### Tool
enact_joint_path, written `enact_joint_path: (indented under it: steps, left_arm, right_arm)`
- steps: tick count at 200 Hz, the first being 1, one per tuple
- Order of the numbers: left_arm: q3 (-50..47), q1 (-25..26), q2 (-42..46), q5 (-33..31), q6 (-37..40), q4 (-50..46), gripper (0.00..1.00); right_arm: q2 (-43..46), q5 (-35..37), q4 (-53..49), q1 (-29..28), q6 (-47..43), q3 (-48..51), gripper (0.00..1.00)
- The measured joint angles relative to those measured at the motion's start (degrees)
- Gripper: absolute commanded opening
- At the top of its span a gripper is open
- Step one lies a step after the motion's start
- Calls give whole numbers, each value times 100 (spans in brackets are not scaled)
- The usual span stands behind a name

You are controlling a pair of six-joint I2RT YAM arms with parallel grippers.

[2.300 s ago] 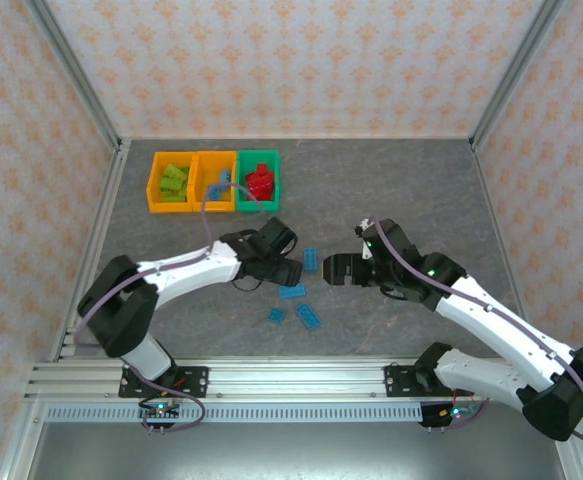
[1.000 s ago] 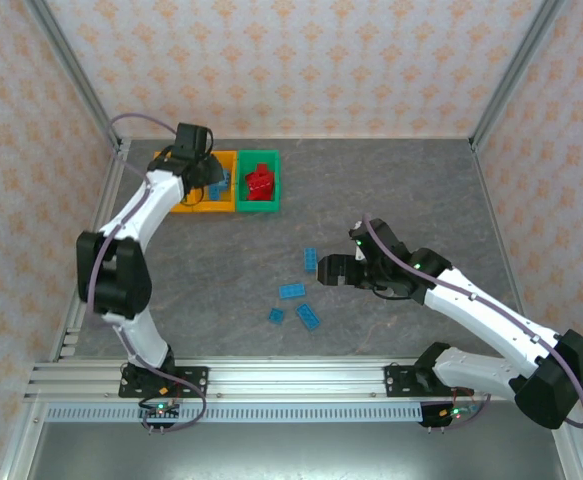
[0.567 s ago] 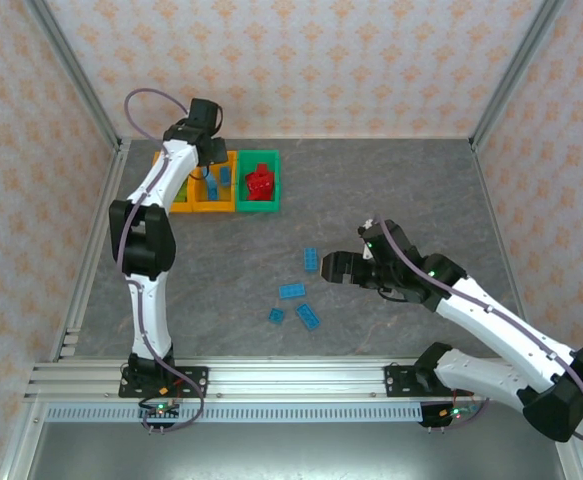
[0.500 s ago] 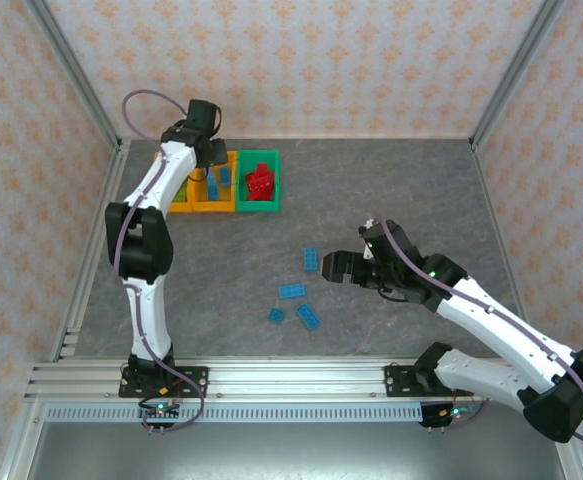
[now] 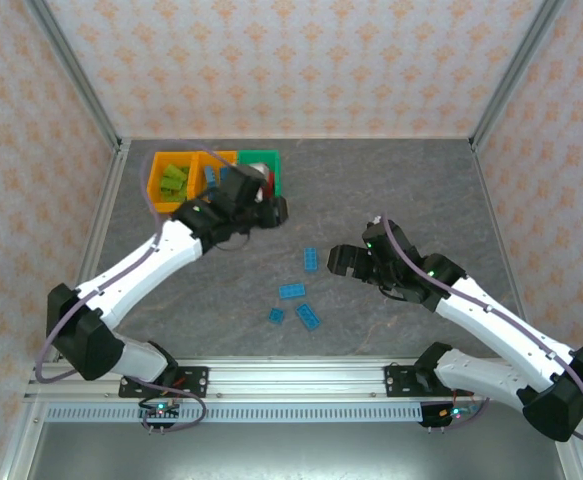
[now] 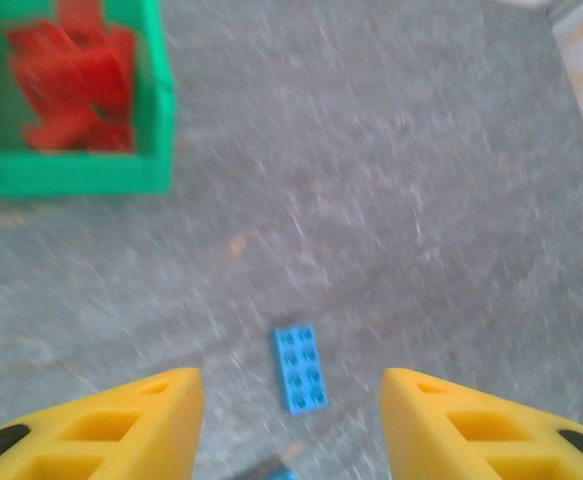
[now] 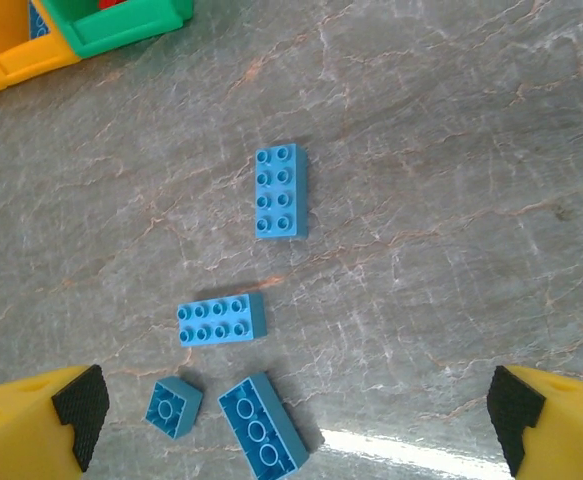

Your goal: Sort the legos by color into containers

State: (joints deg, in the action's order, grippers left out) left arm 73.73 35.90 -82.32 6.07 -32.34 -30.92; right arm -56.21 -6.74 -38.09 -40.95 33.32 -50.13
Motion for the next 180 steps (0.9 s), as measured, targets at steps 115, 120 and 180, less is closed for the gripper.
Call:
enact_joint_path:
  steps: [115,120,180]
  left_arm:
    - [459,1097,-3058,-835,-623,262,71]
    - [498,1097,-3130,-835,-608,284,70]
    - [616,1093,-3506,-890,-411,446,40]
  right_arm:
    - [428,275,-157,2,269,249,99]
    - [431,275,-157,0,269,260,99]
    - [431,273,-160,0,269,313,99]
